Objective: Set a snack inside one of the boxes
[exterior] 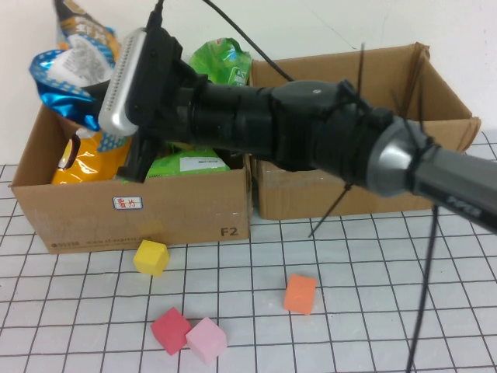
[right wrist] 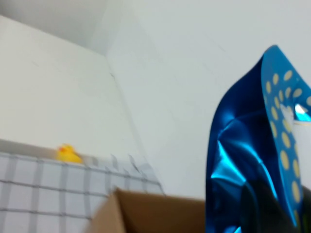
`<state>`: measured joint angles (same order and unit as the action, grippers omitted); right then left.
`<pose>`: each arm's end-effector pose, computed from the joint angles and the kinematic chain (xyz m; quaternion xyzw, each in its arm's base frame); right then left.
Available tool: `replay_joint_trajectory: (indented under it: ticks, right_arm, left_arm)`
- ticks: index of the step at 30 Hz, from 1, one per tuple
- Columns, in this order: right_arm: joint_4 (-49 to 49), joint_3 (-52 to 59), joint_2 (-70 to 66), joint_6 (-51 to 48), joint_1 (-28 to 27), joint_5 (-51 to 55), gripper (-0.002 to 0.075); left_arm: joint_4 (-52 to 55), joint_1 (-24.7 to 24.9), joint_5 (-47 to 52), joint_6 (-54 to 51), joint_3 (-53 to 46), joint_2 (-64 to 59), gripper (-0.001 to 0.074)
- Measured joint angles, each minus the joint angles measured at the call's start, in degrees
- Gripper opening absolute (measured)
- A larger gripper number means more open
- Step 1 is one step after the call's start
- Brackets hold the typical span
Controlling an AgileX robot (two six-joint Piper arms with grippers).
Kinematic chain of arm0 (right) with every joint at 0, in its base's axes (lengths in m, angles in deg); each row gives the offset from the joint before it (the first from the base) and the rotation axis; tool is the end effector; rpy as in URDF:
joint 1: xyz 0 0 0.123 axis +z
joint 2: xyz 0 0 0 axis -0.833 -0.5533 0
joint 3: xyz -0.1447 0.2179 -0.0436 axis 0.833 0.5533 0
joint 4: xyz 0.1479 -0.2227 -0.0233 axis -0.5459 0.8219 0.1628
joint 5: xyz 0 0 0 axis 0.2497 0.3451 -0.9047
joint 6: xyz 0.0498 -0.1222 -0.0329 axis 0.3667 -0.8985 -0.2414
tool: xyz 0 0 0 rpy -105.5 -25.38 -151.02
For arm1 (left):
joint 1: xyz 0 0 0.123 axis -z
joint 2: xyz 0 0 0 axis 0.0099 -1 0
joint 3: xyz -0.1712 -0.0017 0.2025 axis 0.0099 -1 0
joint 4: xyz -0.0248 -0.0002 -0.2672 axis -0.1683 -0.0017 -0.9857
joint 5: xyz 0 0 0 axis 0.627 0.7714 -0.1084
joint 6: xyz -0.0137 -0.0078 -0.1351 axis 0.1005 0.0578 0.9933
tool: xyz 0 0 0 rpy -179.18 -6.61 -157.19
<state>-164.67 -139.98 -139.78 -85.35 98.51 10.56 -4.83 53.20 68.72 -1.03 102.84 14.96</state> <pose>0.3837 0.4167 0.2902 -0.5507 0.4933 0.1906 0.6458 0.1279 -0.0514 0.3012 -0.0431 0.8815 -0.1367 0.4500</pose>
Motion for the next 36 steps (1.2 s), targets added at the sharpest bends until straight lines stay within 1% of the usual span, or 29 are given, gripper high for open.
replay_joint_trajectory:
  ticks: [4, 6, 7, 9, 11, 13, 14, 16, 19, 25, 27, 29, 30, 33, 36]
  right_arm:
    - [0.00, -3.06, -3.42, -0.54, 0.00, -7.29, 0.0061]
    - [0.00, -3.93, -5.05, -0.58, -0.11, -9.29, 0.0097]
    - [0.00, -4.20, -5.91, -0.58, -0.11, -9.88, 0.0139]
    - [0.00, -4.44, -7.30, -0.58, -0.11, -10.11, 0.0259]
    - [0.00, -4.57, -8.37, 0.14, 0.04, -10.11, 0.0424]
    - [-0.10, -4.75, -9.00, 0.48, 0.40, -10.11, 0.0549]
    - [-0.10, -4.70, -9.09, 0.61, 0.50, -10.11, 0.0595]
    - [-0.10, -4.70, -8.95, 0.73, 0.88, -10.11, 0.0642]
    - [-0.10, -4.79, -8.02, 0.73, 1.57, -9.87, 0.0664]
    - [-0.10, -4.79, -4.27, 2.10, 1.91, -9.10, 0.0658]
    - [-0.10, -4.79, -3.21, 3.41, 1.91, -8.85, 0.0635]
    - [-0.21, -4.92, -2.51, 3.98, 1.91, -8.51, 0.0584]
    - [-0.21, -4.92, -2.41, 4.13, 1.91, -8.38, 0.0553]
    - [-0.21, -4.96, -2.41, 4.36, 1.91, -8.38, 0.0384]
    - [-0.21, -4.96, -2.41, 4.62, 1.91, -8.29, 0.0147]
  left_arm:
    - [-0.66, 0.00, -0.09, 0.05, 0.00, 0.00, -0.0001]
    - [-0.90, 0.00, -0.09, 0.05, -0.03, 0.00, -0.0001]
    - [-0.89, 0.00, -0.09, 0.05, -0.03, 0.00, -0.0001]
    - [-0.92, 0.00, -0.13, 0.05, -0.03, 0.00, -0.0001]
    - [-1.02, 0.00, -0.13, 0.05, -0.03, 0.00, -0.0001]
    - [-1.13, 0.00, -0.13, 0.05, -0.03, 0.00, -0.0001]
    - [-1.13, 0.00, -0.13, 0.05, -0.03, 0.00, -0.0001]
    - [-1.25, 0.00, -0.13, 0.05, -0.03, 0.00, -0.0001]
    - [-1.38, 0.00, -0.13, 0.05, -0.03, 0.00, -0.0001]
    - [-1.47, 0.00, -0.13, 0.05, -0.03, 0.00, -0.0001]
    - [-1.47, 0.00, -0.23, 0.05, -0.03, 0.00, -0.0001]
    - [-1.47, 0.00, -0.22, 0.05, -0.03, 0.00, -0.0001]
    - [-1.47, 0.00, -0.22, -0.10, -0.03, 0.00, -0.0001]
    - [-1.47, 0.00, -0.22, -0.68, -0.03, 0.00, -0.0001]
    - [-1.47, 0.00, -0.22, -0.91, -0.03, 0.00, -0.0001]
